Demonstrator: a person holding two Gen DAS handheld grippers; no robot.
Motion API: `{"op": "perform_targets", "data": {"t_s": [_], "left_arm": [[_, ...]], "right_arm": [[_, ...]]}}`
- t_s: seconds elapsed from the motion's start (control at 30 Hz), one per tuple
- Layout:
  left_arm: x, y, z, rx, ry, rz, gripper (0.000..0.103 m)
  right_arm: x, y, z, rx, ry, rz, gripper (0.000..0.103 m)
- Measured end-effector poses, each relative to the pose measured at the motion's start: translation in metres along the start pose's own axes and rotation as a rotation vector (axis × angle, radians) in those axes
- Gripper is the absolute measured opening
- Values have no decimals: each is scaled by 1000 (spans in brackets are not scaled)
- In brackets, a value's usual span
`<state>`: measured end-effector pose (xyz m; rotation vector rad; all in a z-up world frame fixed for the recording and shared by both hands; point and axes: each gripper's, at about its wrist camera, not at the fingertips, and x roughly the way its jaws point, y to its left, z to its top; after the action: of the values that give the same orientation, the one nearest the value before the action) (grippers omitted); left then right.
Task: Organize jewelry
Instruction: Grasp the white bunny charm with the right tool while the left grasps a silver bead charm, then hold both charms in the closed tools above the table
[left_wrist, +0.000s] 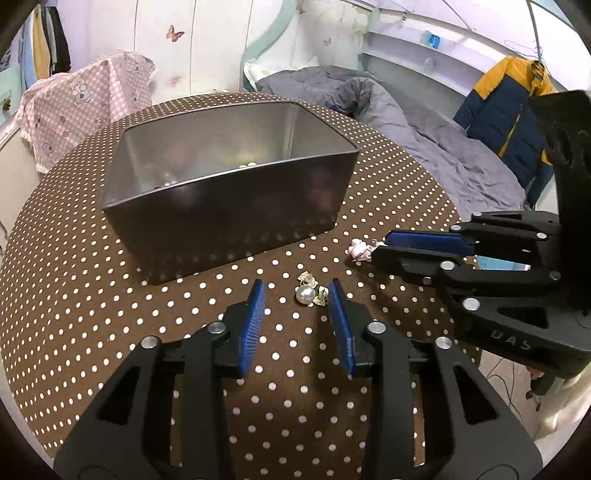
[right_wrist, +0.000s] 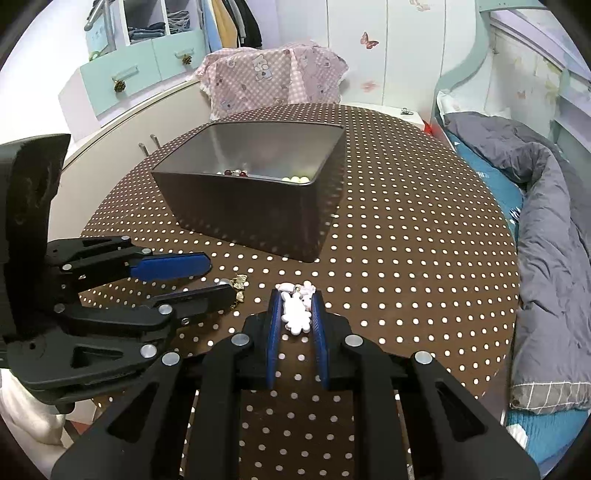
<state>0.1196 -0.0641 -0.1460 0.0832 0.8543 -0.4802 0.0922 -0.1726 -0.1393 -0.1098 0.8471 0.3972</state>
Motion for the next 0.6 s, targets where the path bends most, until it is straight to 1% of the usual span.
{"op": "perform_targets", "data": {"t_s": [0.03, 0.17, 0.43, 0.6], "left_arm": [[2, 1, 1, 1, 2, 4, 27], [2, 7, 2, -23, -2, -9, 21], [-2, 19, -2, -65, -17, -51, 21], [-1, 24, -1, -89, -21, -57, 21]], "right_arm": [[0, -1, -1, 1, 1, 0, 15], [1, 0, -2, 6, 4, 3, 15], [1, -1, -1, 13, 4, 4, 15], [2, -1, -1, 13, 5, 6, 15]]}}
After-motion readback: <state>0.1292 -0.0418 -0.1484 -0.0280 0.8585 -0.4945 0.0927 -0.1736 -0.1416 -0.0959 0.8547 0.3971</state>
